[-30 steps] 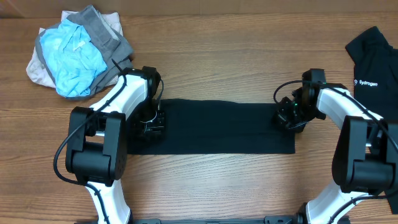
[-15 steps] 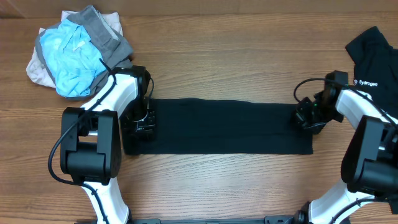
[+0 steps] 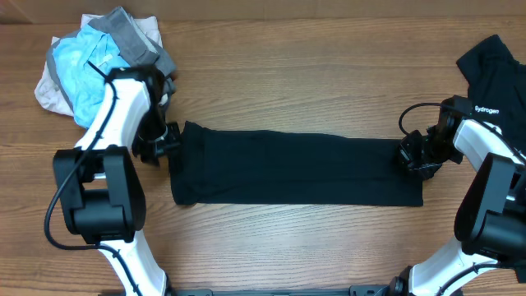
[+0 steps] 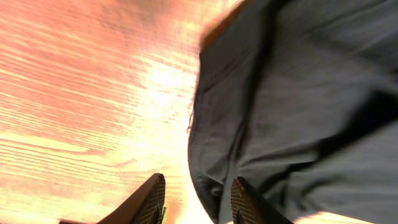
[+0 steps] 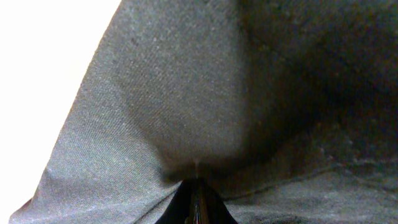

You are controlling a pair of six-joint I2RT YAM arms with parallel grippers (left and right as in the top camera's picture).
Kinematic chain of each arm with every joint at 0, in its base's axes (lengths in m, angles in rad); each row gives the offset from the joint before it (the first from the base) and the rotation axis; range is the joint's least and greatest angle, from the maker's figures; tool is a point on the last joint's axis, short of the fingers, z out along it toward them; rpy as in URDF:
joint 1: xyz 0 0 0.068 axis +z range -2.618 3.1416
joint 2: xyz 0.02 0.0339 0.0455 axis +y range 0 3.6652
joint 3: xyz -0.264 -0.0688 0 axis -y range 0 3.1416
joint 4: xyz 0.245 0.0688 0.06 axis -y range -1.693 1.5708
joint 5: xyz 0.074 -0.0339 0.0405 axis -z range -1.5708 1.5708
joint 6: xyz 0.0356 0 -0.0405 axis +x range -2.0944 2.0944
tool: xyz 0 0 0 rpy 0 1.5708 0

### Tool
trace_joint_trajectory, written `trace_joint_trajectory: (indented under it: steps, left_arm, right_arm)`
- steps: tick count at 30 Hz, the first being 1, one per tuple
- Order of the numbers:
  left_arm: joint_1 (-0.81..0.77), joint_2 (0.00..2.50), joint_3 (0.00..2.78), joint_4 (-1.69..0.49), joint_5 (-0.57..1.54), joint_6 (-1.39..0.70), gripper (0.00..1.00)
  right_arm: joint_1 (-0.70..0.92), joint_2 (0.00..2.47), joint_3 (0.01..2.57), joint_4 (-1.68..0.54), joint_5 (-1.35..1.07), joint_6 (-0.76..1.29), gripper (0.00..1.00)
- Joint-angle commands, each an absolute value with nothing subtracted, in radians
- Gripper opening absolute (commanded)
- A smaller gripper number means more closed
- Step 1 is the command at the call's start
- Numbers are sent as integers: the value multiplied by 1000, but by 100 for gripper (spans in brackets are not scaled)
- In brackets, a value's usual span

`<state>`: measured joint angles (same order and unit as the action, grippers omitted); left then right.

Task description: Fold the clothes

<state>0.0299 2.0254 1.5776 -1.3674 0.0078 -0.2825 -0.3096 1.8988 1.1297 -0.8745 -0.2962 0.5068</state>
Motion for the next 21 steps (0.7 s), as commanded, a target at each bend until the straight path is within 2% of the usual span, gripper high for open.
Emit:
trace_joint_trajectory:
  steps: [1, 5, 10, 15, 21]
  left_arm:
    - [26, 1958, 1647, -1374, 111, -265, 39]
    - [-33, 1933, 1649, -1344, 263, -184, 41]
    - [-145, 1961, 1638, -1282, 282, -186, 44]
    - [-218, 2030, 1637, -1180, 283, -249, 35]
    - [-226, 2144, 1637, -1150, 289, -270, 26]
  right_arm:
    - [-331, 1949, 1093, -873, -109, 529, 4]
    - [-331, 1949, 1093, -860, -163, 499, 4]
    - [-331, 1949, 1093, -860, -178, 490, 4]
    - [-328, 1949, 1093, -865, -181, 463, 4]
    - [-328, 1949, 1093, -865, -181, 441, 4]
